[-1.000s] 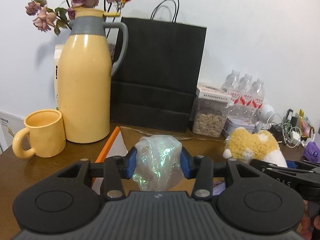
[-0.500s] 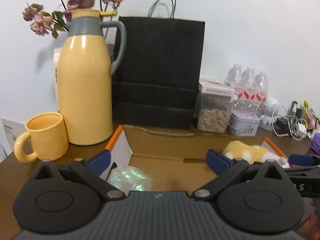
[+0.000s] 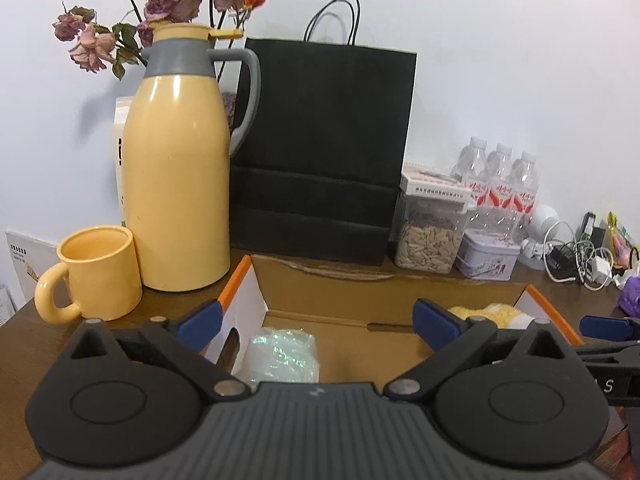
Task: Organize objects
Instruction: 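Lower the plastic bag and plush toy into the box and open both grippers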
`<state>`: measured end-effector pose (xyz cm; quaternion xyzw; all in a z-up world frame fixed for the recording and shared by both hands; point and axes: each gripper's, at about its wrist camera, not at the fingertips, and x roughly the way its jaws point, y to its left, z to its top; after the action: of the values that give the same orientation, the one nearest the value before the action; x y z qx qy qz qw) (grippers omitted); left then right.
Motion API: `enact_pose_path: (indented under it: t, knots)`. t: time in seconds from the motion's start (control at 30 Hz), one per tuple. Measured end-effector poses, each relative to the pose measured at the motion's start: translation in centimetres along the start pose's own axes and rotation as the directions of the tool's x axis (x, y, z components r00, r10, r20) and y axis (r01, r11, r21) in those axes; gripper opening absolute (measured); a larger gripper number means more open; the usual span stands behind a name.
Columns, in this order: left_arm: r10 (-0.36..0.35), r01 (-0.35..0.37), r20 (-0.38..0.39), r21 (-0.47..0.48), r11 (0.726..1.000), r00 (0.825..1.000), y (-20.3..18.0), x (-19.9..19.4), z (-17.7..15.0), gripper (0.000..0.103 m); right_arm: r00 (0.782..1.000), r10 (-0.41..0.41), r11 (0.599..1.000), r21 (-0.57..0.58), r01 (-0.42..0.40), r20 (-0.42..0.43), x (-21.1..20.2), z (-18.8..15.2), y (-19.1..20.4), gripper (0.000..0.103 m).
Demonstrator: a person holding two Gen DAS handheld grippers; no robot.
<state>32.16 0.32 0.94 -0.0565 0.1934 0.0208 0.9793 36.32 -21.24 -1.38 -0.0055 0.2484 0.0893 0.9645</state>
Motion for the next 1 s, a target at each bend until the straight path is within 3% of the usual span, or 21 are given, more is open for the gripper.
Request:
enact_pose_path:
  t: [0.47,1.0]
  knots:
    - [0.014,-0.017,0.092,0.025,1.0,0.996,-0.2,-7.0,0.3,0.103,0.993,0.02,0.999,-0.033,-0.017,0.112,-6.9,-0.3,1.5,0.103]
    - [0.009,-0.016,0.08,0.087,0.996,0.997,2.0,-17.1,-2.5,0.103,0.99,0.072,0.995,-0.079,-0.063,0.12,-16.8,-5.4,2.1,0.103]
